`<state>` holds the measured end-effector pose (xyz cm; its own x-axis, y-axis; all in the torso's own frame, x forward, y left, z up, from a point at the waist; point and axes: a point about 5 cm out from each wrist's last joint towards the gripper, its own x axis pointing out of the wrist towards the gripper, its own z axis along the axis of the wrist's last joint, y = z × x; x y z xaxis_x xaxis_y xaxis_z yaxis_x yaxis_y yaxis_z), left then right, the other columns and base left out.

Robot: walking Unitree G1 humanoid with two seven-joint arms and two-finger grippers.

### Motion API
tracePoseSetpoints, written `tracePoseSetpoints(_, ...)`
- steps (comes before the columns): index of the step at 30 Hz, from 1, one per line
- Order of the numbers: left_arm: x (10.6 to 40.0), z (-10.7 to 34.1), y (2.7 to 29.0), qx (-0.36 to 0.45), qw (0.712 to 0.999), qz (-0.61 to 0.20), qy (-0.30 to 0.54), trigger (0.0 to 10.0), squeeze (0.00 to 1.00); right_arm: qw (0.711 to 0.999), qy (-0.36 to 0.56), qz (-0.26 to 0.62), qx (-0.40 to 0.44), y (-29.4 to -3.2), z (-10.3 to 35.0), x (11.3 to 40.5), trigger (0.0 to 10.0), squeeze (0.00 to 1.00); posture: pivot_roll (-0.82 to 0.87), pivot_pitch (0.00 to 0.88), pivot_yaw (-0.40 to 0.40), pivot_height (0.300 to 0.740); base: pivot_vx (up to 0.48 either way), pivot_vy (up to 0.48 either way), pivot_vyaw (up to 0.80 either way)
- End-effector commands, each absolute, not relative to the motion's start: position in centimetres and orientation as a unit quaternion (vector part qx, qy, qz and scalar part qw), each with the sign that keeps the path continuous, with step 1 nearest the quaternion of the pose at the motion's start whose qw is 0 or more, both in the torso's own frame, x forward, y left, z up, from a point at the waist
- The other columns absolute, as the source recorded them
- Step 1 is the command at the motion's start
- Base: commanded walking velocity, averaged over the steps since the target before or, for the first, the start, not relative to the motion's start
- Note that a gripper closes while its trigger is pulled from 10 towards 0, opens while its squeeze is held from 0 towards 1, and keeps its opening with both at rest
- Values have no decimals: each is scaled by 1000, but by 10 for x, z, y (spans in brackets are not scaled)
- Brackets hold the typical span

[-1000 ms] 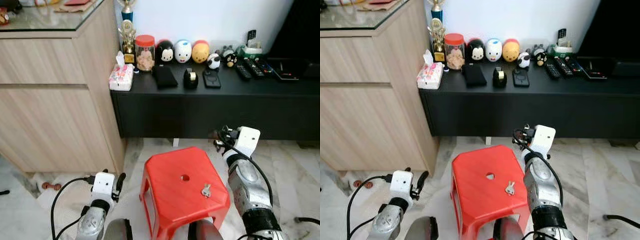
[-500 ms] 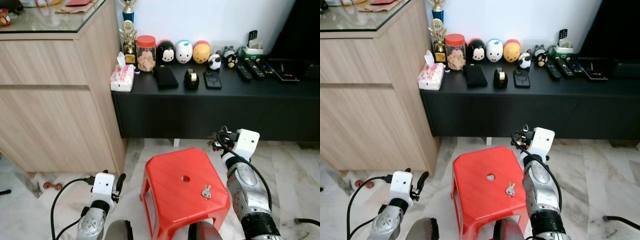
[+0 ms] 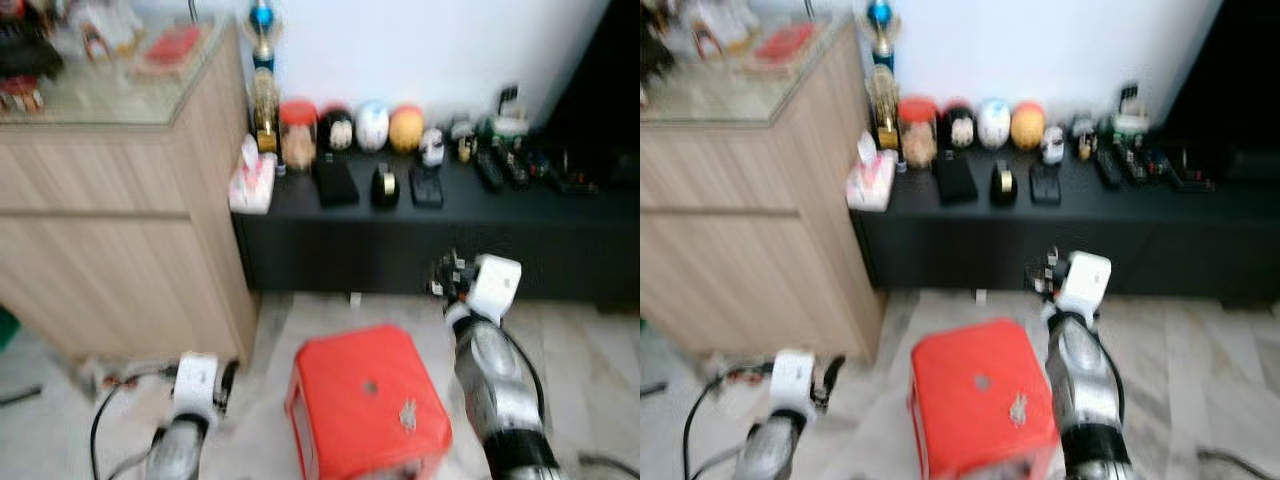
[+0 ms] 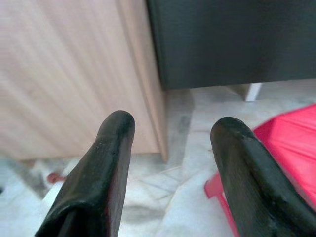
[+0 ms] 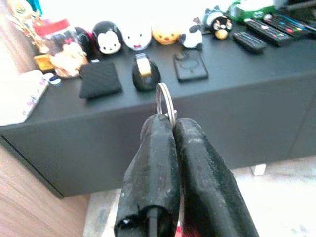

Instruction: Hang keys on a hook

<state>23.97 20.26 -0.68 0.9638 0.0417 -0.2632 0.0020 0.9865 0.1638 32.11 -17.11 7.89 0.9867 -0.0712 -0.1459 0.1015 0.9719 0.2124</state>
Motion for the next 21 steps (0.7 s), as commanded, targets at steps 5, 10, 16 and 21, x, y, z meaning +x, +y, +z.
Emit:
tracePoseSetpoints(5,218,-33,224,64,972,63,218,10000,0,992,52,-46,109,-173,83,322,10000,0,-5,0,-56,740,0,0,0)
tracePoseSetpoints(10,197,-51,233,65,953,76,286,10000,0,991,51,-47,111,-172,83,322,10000,0,-6,0,-50,740,0,0,0)
tracePoseSetpoints(16,164,-72,243,47,925,104,362,10000,0,990,48,-65,114,-172,81,321,10000,0,-15,0,-40,740,0,0,0)
tracePoseSetpoints(21,148,-81,240,42,913,109,391,10000,0,989,46,-73,120,-174,79,318,10000,0,-22,0,-37,740,0,0,0)
